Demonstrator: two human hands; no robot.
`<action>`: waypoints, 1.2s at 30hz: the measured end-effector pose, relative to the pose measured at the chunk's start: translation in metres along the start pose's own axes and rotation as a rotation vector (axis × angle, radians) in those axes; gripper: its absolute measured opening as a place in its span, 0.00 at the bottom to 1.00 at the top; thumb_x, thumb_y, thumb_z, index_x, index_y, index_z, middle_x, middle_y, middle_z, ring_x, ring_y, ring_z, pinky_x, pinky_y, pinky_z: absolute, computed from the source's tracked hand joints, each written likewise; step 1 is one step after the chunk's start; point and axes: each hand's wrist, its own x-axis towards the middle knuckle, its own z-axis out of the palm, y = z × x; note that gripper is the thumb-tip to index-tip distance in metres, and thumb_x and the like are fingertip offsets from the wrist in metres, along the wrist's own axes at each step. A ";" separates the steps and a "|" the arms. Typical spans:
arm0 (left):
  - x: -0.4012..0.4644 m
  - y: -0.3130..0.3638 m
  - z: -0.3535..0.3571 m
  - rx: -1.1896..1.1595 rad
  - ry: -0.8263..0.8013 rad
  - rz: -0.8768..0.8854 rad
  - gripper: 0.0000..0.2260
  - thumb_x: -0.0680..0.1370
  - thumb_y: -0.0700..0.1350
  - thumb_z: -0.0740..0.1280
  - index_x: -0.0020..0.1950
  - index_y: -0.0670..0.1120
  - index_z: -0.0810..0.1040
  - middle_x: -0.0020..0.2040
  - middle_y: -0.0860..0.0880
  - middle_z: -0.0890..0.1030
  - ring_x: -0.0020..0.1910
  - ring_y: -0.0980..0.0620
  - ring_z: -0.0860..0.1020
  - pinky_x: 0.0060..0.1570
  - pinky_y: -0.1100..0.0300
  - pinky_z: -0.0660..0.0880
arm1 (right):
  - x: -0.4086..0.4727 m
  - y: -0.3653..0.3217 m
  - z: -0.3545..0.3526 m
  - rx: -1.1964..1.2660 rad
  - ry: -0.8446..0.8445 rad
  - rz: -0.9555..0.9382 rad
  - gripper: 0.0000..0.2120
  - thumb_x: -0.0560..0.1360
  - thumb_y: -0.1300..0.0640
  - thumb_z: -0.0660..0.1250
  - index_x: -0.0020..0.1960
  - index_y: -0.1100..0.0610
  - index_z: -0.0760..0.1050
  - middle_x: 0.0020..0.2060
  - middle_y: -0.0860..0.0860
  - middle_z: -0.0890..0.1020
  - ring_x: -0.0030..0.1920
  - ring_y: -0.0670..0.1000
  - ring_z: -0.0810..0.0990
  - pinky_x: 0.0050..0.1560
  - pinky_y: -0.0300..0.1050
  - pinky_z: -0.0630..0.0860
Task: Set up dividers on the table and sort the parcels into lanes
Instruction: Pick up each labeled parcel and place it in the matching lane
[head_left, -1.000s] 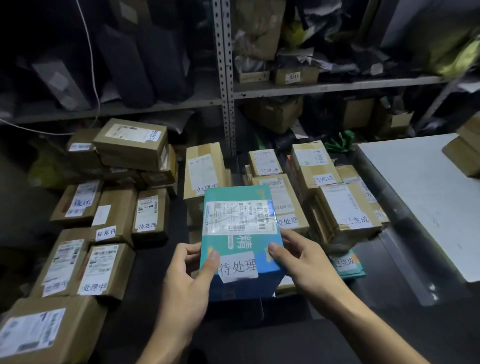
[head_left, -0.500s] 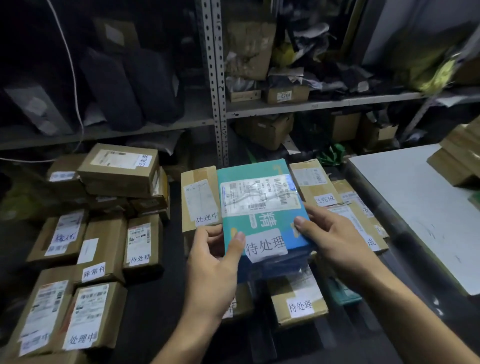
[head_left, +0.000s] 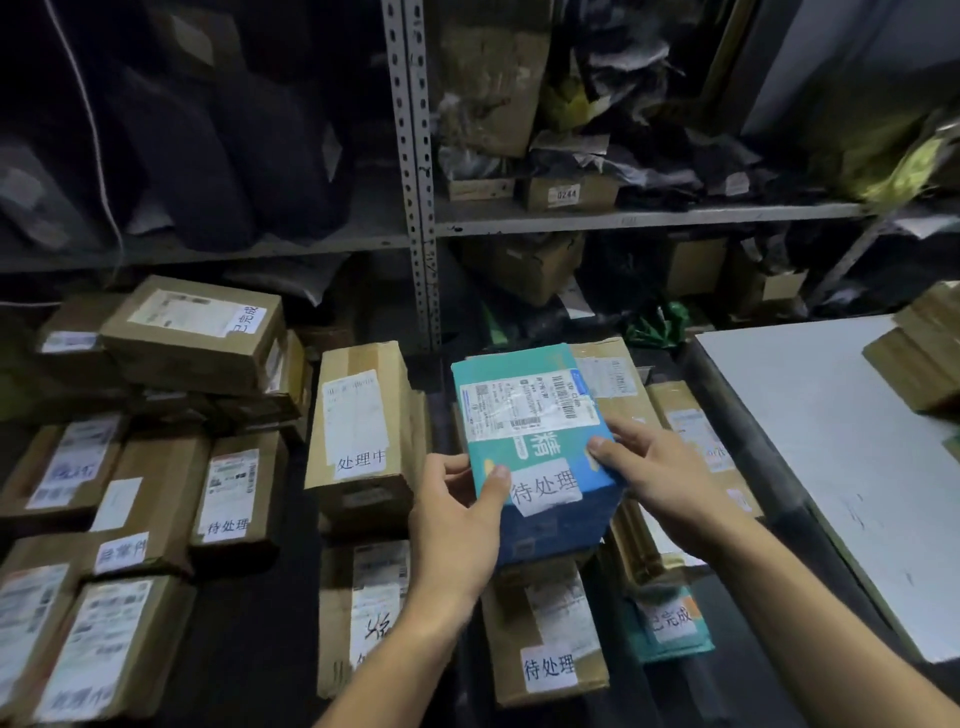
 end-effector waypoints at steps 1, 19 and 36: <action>-0.002 -0.003 0.003 0.009 0.014 0.005 0.09 0.76 0.50 0.72 0.49 0.55 0.72 0.49 0.57 0.82 0.47 0.64 0.80 0.47 0.54 0.82 | 0.001 0.003 -0.002 -0.007 -0.007 0.005 0.10 0.81 0.55 0.64 0.57 0.43 0.79 0.52 0.43 0.86 0.53 0.46 0.85 0.48 0.40 0.79; -0.004 -0.005 -0.005 0.079 0.049 0.046 0.24 0.73 0.54 0.73 0.65 0.60 0.66 0.63 0.57 0.73 0.62 0.57 0.73 0.56 0.51 0.79 | -0.012 -0.012 0.005 -0.536 0.194 -0.159 0.30 0.75 0.45 0.70 0.73 0.47 0.64 0.72 0.47 0.70 0.69 0.48 0.67 0.59 0.43 0.71; -0.015 -0.031 -0.221 0.076 0.405 0.117 0.14 0.73 0.50 0.74 0.55 0.58 0.74 0.54 0.60 0.78 0.55 0.65 0.75 0.52 0.66 0.71 | -0.050 -0.047 0.244 -0.474 -0.196 -0.580 0.34 0.71 0.35 0.65 0.74 0.43 0.64 0.64 0.38 0.73 0.62 0.38 0.73 0.62 0.37 0.72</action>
